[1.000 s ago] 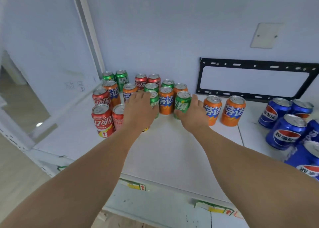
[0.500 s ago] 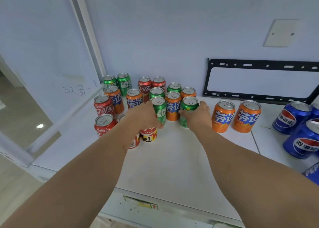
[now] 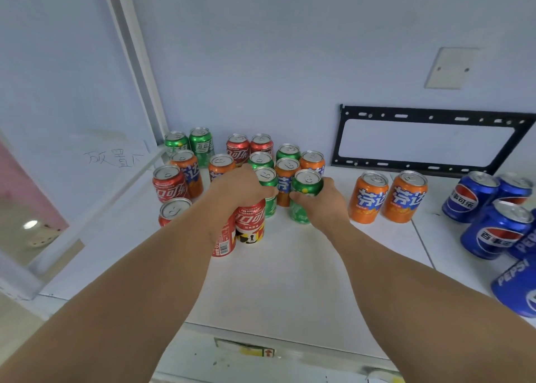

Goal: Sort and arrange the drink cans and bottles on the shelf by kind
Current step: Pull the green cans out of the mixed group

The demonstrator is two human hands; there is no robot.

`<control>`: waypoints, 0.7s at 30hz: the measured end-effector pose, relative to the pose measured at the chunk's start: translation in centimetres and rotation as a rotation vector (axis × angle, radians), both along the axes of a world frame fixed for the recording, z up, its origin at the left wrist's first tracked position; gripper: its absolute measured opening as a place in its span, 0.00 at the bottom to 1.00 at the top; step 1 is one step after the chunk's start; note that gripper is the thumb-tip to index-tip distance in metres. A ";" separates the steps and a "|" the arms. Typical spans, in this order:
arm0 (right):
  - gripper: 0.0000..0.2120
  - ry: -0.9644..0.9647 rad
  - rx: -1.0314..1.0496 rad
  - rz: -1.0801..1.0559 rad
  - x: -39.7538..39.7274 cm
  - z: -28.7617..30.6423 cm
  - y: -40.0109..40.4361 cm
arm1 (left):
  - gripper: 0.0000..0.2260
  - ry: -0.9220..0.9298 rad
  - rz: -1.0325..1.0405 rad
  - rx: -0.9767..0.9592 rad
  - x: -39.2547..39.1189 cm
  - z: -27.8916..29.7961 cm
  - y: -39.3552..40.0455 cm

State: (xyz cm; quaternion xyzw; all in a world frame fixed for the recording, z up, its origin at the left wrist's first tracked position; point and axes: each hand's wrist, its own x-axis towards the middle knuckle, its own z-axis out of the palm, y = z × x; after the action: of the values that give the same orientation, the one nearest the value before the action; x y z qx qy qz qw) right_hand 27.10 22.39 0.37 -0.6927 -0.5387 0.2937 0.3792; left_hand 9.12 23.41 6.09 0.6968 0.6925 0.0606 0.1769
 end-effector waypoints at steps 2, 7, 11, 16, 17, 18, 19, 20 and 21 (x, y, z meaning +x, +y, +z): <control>0.30 0.000 0.011 0.015 0.0 0.3 -0.2 | 0.37 -0.021 0.032 0.018 0.1 -0.1 1.0; 0.31 0.023 0.030 0.035 0.7 0.5 -1.4 | 0.28 0.022 0.020 -0.018 1.0 0.2 2.3; 0.28 0.090 0.038 0.001 2.0 0.5 -2.8 | 0.26 0.040 0.029 -0.084 2.1 0.4 2.4; 0.23 0.224 0.083 -0.034 3.2 0.1 -4.7 | 0.27 0.022 0.013 0.031 3.2 1.3 2.0; 0.23 0.242 0.091 -0.041 3.4 0.0 -5.1 | 0.27 -0.017 0.013 0.072 3.4 1.8 1.7; 0.22 0.250 0.101 -0.050 3.6 0.0 -5.4 | 0.30 -0.060 0.018 0.114 3.6 2.3 1.4; 0.21 0.254 0.114 -0.059 3.7 0.0 -5.8 | 0.32 -0.113 0.019 0.149 3.8 2.7 1.1; 0.20 0.260 0.127 -0.065 3.9 0.1 -6.2 | 0.34 -0.178 0.015 0.178 3.9 3.2 0.8; 0.19 0.272 0.138 -0.069 4.1 0.1 -6.6 | 0.33 -0.267 0.013 0.197 4.1 3.5 0.5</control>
State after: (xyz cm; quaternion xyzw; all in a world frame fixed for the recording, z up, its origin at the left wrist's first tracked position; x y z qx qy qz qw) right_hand 31.17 15.82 0.50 -0.6367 -0.4772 0.3340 0.5054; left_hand 13.21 23.87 9.59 0.6919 0.6582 0.2214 0.1976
